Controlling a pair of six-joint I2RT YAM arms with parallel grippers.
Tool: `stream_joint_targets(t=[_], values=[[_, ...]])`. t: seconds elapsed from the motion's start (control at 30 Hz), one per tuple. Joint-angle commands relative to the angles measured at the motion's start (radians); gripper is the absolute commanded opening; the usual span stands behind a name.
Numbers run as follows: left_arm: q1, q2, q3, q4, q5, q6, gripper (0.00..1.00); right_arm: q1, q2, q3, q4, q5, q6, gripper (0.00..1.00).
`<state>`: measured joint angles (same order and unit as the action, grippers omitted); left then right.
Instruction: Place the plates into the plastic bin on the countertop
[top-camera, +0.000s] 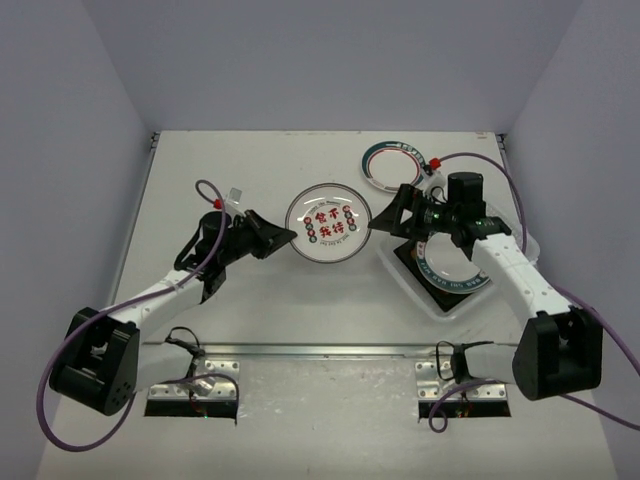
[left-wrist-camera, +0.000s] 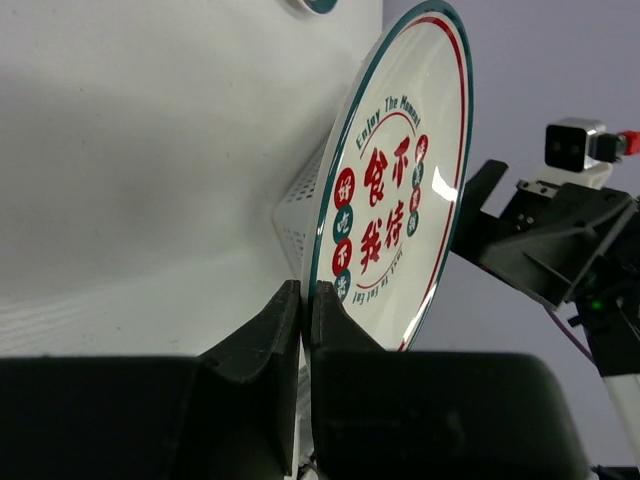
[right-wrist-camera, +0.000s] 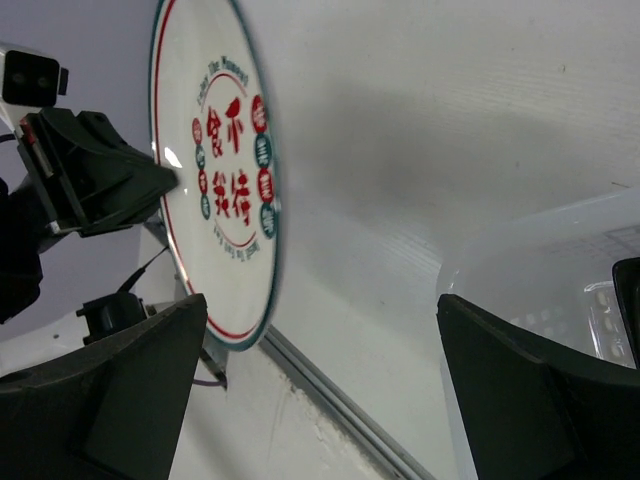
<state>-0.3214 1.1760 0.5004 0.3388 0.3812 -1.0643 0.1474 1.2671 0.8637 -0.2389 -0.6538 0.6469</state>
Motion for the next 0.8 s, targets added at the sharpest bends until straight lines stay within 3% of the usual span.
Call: stream_joint_targets(t=[0.0,0.13,0.2,0.33,0.37,0.4,0.43,0.5,0.57,0.6,0.77], values=[[-0.011,-0.062,-0.022,0.131,0.156,-0.030,0.00,0.025,-0.006,-0.026,0.131,-0.014,0.010,0.92],[-0.040,-0.072,-0.032,0.155,0.160,-0.043,0.00,0.037,-0.001,-0.064,0.195,-0.070,0.053,0.68],[-0.060,-0.059,-0.024,0.162,0.157,-0.043,0.00,0.041,0.000,-0.076,0.221,-0.101,0.077,0.48],[-0.089,-0.032,-0.009,0.173,0.150,-0.036,0.00,0.042,-0.006,-0.087,0.268,-0.150,0.109,0.21],[-0.094,-0.025,-0.005,0.180,0.148,-0.035,0.00,0.042,-0.006,-0.096,0.290,-0.173,0.128,0.07],[-0.097,-0.022,0.001,0.184,0.142,-0.032,0.00,0.043,-0.012,-0.102,0.299,-0.189,0.143,0.00],[-0.097,-0.022,0.005,0.184,0.136,-0.030,0.08,0.042,-0.021,-0.102,0.289,-0.192,0.144,0.00],[-0.097,-0.044,0.014,0.143,0.107,-0.015,0.61,0.032,-0.064,-0.093,0.209,-0.141,0.114,0.00],[-0.097,-0.085,0.054,0.001,0.040,0.044,1.00,-0.012,-0.140,-0.084,0.099,-0.076,0.082,0.00],[-0.097,-0.105,0.068,-0.057,0.008,0.069,1.00,-0.051,-0.167,-0.087,0.067,-0.065,0.082,0.00],[-0.096,-0.305,0.129,-0.356,-0.232,0.214,1.00,-0.491,-0.371,-0.095,-0.189,-0.022,0.075,0.00]])
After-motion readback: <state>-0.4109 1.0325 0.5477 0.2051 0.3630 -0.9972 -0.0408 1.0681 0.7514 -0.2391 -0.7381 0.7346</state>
